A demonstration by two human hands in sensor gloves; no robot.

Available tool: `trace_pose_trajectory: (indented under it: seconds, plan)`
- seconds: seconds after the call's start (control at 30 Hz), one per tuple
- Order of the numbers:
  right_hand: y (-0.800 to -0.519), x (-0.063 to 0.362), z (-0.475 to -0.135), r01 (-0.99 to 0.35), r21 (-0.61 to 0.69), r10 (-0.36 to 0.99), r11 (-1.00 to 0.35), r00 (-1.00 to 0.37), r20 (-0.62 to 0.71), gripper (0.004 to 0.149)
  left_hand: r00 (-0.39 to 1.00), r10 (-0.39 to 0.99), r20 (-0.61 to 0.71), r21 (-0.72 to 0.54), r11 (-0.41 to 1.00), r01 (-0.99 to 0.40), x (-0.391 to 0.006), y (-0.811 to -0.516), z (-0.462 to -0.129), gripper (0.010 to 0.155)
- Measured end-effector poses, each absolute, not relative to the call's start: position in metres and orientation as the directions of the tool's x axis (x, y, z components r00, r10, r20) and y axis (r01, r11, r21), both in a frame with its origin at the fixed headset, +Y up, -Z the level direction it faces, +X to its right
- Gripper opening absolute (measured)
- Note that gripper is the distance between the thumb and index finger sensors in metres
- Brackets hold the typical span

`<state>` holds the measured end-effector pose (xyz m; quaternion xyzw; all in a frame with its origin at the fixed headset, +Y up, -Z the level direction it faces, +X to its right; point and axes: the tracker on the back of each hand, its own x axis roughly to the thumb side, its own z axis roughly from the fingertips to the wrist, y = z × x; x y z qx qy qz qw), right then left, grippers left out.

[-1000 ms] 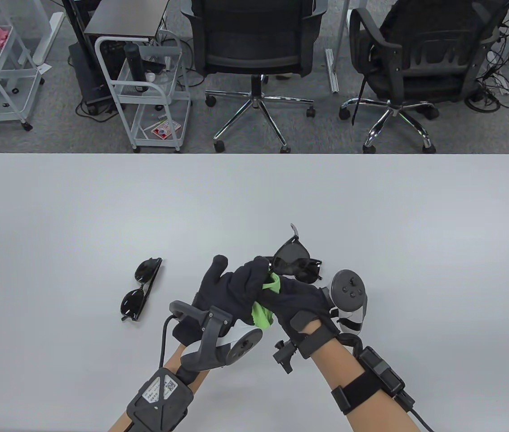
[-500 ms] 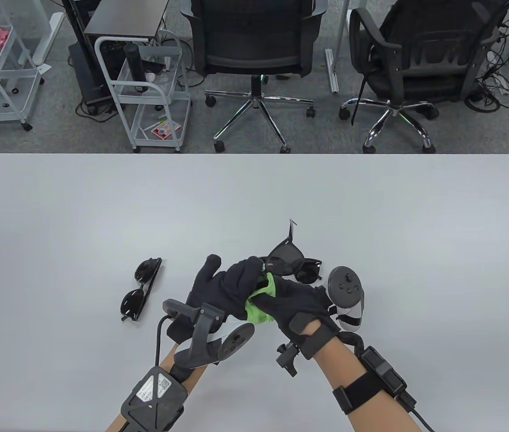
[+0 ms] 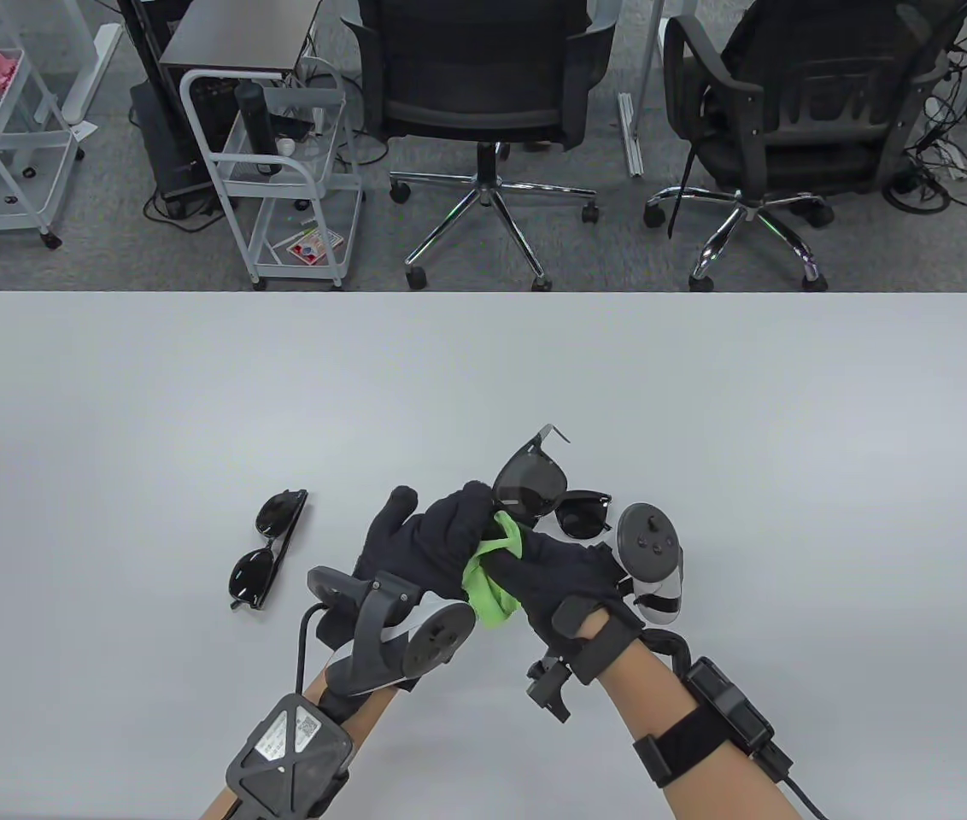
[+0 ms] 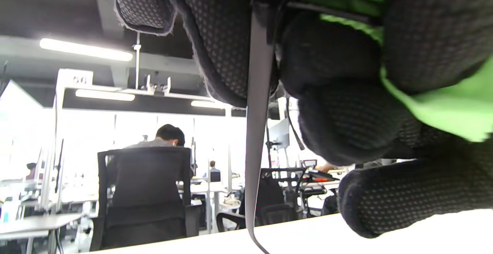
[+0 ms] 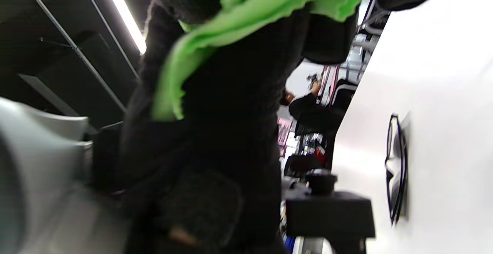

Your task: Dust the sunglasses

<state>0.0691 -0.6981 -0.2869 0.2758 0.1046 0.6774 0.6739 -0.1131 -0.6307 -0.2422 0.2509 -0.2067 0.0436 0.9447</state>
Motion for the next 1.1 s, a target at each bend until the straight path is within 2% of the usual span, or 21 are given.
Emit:
trace_pose_trajectory:
  seconds: [0.07, 0.2, 0.27, 0.3, 0.47, 0.57, 0.67, 0.87, 0.93, 1.0, 1.1]
  plan:
    - [-0.697, 0.069, -0.286, -0.863, 0.501, 0.969, -0.068, 0.063, 0.24, 0.056, 0.911, 0.004, 0.413, 0.439, 0.875, -0.203, -0.115, -0.631, -0.243, 0.098]
    - [-0.696, 0.069, -0.282, -0.903, 0.395, 0.958, -0.171, -0.059, 0.281, 0.053, 0.911, -0.046, 0.409, 0.464, 0.871, -0.165, -0.111, -0.632, -0.24, 0.098]
    - [-0.695, 0.072, -0.277, -0.967, 0.166, 0.943, -0.194, -0.137, 0.302, 0.046, 0.905, -0.133, 0.405, 0.532, 0.839, -0.115, -0.101, -0.631, -0.234, 0.099]
    - [-0.694, 0.072, -0.276, -0.975, 0.134, 0.942, -0.179, -0.13, 0.311, 0.045, 0.907, -0.182, 0.38, 0.568, 0.82, -0.074, -0.099, -0.629, -0.233, 0.1]
    - [-0.687, 0.075, -0.277, -0.952, 0.154, 0.913, -0.264, -0.195, 0.357, 0.046, 0.908, -0.169, 0.383, 0.565, 0.82, -0.086, -0.098, -0.629, -0.233, 0.103]
    - [-0.687, 0.072, -0.278, -0.934, 0.257, 0.925, -0.248, -0.149, 0.351, 0.048, 0.913, -0.097, 0.397, 0.524, 0.84, -0.139, -0.103, -0.628, -0.236, 0.102]
    - [-0.682, 0.071, -0.28, -0.893, 0.357, 0.918, -0.274, -0.133, 0.373, 0.058, 0.921, -0.027, 0.388, 0.48, 0.859, -0.177, -0.111, -0.628, -0.241, 0.098]
    - [-0.662, 0.094, -0.279, -0.876, 0.07, 0.761, -0.478, -0.373, 0.532, 0.056, 0.948, 0.06, 0.313, 0.395, 0.899, -0.188, -0.142, -0.632, -0.261, 0.094]
    - [-0.65, 0.106, -0.275, -0.85, -0.105, 0.651, -0.517, -0.469, 0.597, 0.055, 0.952, 0.103, 0.289, 0.344, 0.917, -0.204, -0.154, -0.635, -0.27, 0.093]
    - [-0.64, 0.115, -0.272, -0.817, -0.21, 0.551, -0.538, -0.529, 0.645, 0.055, 0.96, 0.108, 0.26, 0.334, 0.922, -0.195, -0.162, -0.639, -0.276, 0.092]
    - [-0.631, 0.124, -0.27, -0.773, -0.275, 0.48, -0.571, -0.587, 0.652, 0.057, 0.945, 0.064, 0.322, 0.29, 0.943, -0.163, -0.165, -0.644, -0.282, 0.092]
